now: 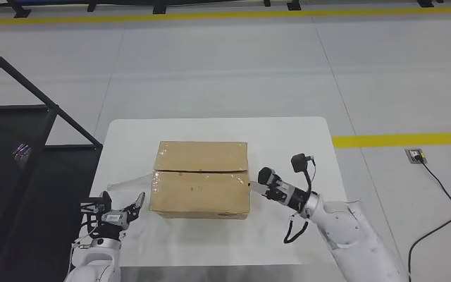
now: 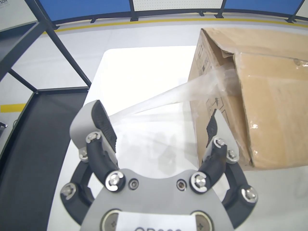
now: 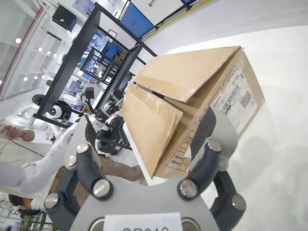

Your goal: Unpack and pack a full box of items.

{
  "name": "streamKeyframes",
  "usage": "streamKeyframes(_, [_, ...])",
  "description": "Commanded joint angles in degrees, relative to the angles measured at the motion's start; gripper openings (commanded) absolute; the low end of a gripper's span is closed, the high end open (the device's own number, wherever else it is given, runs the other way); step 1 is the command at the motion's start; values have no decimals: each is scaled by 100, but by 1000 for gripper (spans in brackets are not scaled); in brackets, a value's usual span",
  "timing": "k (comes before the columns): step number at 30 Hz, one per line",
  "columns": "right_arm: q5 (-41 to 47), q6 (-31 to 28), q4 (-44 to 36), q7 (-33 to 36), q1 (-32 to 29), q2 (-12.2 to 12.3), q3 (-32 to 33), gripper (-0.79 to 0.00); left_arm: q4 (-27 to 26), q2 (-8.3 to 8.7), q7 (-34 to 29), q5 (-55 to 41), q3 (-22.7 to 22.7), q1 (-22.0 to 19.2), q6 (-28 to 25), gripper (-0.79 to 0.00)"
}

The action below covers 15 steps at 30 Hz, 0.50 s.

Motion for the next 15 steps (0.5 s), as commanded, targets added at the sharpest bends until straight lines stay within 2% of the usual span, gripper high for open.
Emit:
streamKeyframes(1, [231, -100, 312, 153, 223, -25, -107, 0, -17, -3, 33, -48, -47, 61, -34, 0])
streamKeyframes(4, [537, -137, 689, 319, 501, -90, -344, 0, -25, -9, 70, -76, -94, 128, -45, 0])
streamKeyframes(10, [1522, -863, 1197, 899, 858, -176, -647, 0, -44, -24, 124, -150, -139, 209, -102, 0])
streamKeyframes(13, [2226, -1425, 1209, 1436, 872, -158, -662, 0, -113, -29, 163, -199, -171, 270, -176, 0])
streamKeyframes(15, [2569, -1733, 1078, 2147, 848, -109, -718, 0, -173, -31, 193, -209, -204, 314, -210, 0])
